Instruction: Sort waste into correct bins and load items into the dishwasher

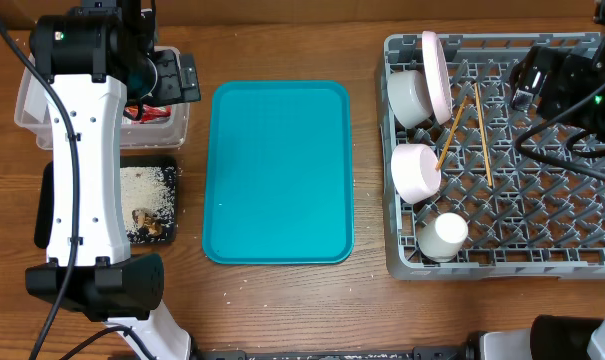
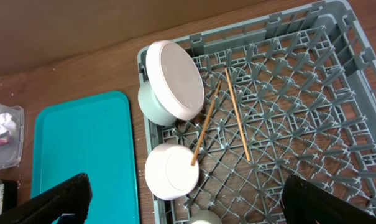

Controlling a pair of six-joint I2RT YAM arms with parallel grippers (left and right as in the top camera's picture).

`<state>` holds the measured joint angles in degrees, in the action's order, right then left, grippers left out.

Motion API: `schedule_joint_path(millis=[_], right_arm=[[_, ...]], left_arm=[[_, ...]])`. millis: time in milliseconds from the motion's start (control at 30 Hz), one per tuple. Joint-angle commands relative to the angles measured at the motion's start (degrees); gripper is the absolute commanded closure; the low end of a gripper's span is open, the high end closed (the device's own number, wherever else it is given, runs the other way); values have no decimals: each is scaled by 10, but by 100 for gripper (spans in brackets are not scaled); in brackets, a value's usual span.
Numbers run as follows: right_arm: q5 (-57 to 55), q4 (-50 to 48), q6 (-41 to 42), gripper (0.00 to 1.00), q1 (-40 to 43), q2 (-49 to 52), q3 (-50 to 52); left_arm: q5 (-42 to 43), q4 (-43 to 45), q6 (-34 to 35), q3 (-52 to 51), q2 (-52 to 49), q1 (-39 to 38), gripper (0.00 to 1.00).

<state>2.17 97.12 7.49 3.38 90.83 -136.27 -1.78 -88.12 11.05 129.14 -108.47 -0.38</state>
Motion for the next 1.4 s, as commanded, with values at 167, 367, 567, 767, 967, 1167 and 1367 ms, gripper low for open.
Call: schedule_joint_path(millis=[167, 367, 567, 767, 967, 1167, 1367], right_arm=[[-45, -3, -22, 0, 1, -151, 1], [-44, -171, -22, 0, 1, -304, 205], [-11, -450, -22, 0, 1, -499, 593], [-5, -619, -22, 0, 1, -628, 848], [-6, -747, -22, 0, -2, -743, 1043], [-21, -853, -22, 0, -39, -831, 1193], [-21, -908, -21, 0, -55, -880, 1287]], left_arm=[[-3, 1, 8, 6, -4, 0, 0], [-3, 1, 8, 6, -4, 0, 0], [-3, 1, 8, 6, -4, 0, 0], [-3, 1, 8, 6, -4, 0, 0], [-3, 1, 8, 6, -4, 0, 0], [-3, 1, 8, 6, -4, 0, 0], [-3, 1, 8, 6, -4, 0, 0]])
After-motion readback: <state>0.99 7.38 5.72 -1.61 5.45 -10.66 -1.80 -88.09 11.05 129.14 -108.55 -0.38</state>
